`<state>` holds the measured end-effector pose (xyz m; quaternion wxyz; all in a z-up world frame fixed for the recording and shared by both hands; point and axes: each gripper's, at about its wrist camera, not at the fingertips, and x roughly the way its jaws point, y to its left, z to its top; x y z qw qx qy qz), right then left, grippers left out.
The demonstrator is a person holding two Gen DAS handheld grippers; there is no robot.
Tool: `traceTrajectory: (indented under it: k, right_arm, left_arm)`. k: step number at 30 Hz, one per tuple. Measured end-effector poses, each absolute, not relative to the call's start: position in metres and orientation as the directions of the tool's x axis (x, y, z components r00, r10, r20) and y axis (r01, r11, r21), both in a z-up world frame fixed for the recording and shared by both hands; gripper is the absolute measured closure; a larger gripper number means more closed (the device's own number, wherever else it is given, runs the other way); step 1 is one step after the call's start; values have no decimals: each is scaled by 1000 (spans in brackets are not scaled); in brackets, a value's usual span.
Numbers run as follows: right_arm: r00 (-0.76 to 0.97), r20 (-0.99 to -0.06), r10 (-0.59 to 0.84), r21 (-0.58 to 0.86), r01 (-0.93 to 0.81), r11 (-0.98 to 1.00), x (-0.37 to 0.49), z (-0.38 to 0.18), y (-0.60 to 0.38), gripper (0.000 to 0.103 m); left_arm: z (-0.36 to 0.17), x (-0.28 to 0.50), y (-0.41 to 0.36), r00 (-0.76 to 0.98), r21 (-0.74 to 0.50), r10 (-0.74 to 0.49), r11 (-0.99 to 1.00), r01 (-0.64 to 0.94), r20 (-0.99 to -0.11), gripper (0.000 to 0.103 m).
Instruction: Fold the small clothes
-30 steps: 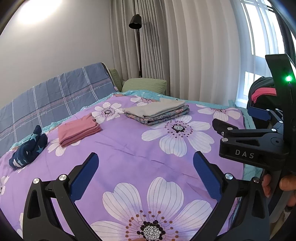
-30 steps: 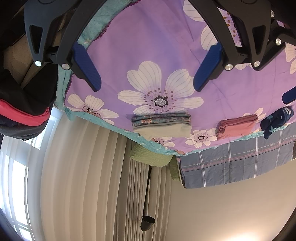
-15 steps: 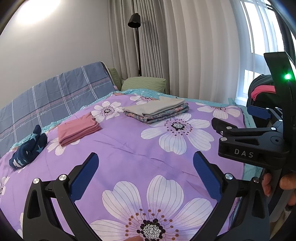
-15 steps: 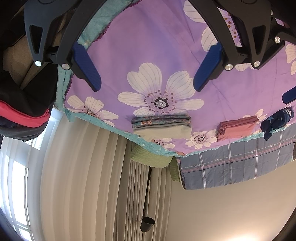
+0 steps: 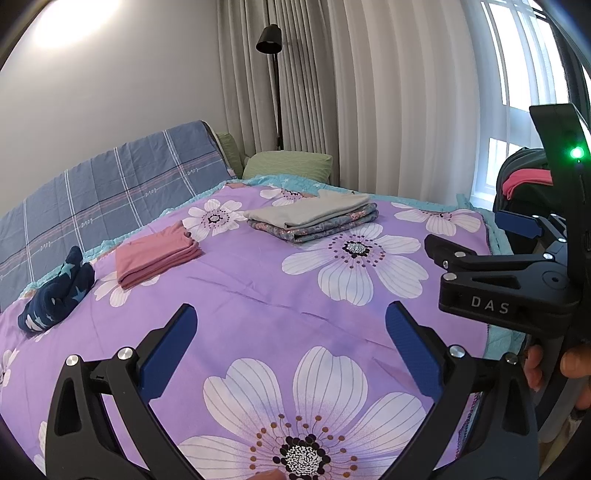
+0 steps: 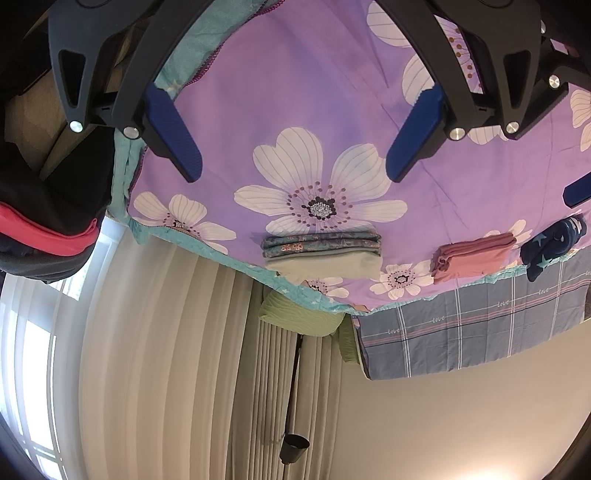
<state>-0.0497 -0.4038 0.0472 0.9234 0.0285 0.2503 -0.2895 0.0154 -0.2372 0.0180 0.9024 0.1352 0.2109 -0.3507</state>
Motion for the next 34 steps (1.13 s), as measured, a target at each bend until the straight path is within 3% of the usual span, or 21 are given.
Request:
traceTrajectory:
  k: [34]
  right_arm:
    - [708,-486,-512,-96,539,837,-47,43,-401,2]
  left_arm:
    - [13,16,-233,657,95,-575,714,694,-487,1]
